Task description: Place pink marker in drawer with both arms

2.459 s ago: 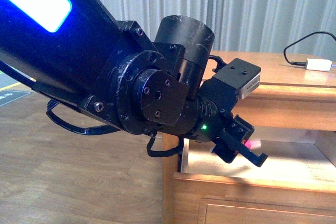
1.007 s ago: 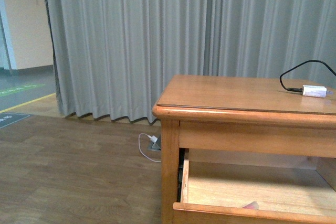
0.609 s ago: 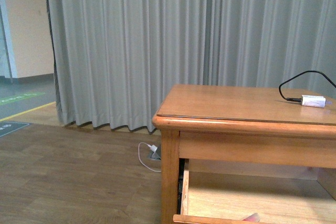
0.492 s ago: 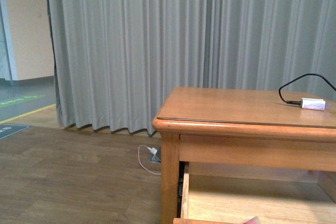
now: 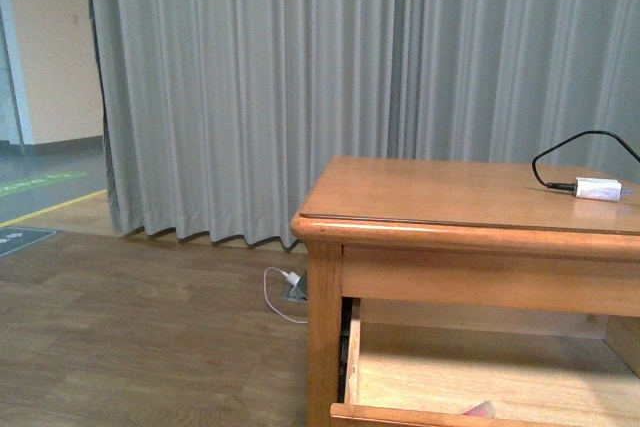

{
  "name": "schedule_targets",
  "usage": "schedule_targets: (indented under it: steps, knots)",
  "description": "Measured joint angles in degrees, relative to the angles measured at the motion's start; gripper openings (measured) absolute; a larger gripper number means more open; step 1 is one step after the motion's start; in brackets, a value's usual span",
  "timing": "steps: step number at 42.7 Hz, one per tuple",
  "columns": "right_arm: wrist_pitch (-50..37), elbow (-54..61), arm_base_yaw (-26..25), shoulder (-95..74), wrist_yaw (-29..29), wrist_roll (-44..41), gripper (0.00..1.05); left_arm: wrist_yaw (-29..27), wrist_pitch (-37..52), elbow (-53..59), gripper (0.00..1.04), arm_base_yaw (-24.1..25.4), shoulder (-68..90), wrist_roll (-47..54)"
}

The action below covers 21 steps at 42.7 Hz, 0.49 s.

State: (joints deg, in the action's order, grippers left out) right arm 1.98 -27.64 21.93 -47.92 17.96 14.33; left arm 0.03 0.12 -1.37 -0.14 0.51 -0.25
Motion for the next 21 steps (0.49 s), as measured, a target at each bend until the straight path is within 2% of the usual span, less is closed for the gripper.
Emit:
schedule_targets:
  steps: [12, 14, 17, 21]
  knots:
    - [0.00, 0.02, 0.09, 0.00, -0.02, 0.00, 0.96, -0.02, -0.09, 0.02, 0.04, 0.00, -0.26, 0.00]
    - [-0.17, 0.07, 0.17, 0.00, 0.50, -0.02, 0.96, -0.02, -0.09, 0.02, 0.12, 0.00, -0.26, -0.02]
    - [-2.10, 0.72, 1.03, -0.68, 7.76, -0.17, 0.96, -0.02, -0.09, 0.02, 0.28, 0.00, -0.26, 0.00]
    - [3.30, 0.63, -0.87, -3.23, 6.64, -0.42, 0.96, -0.02, -0.09, 0.02, 0.48, 0.00, -0.26, 0.00]
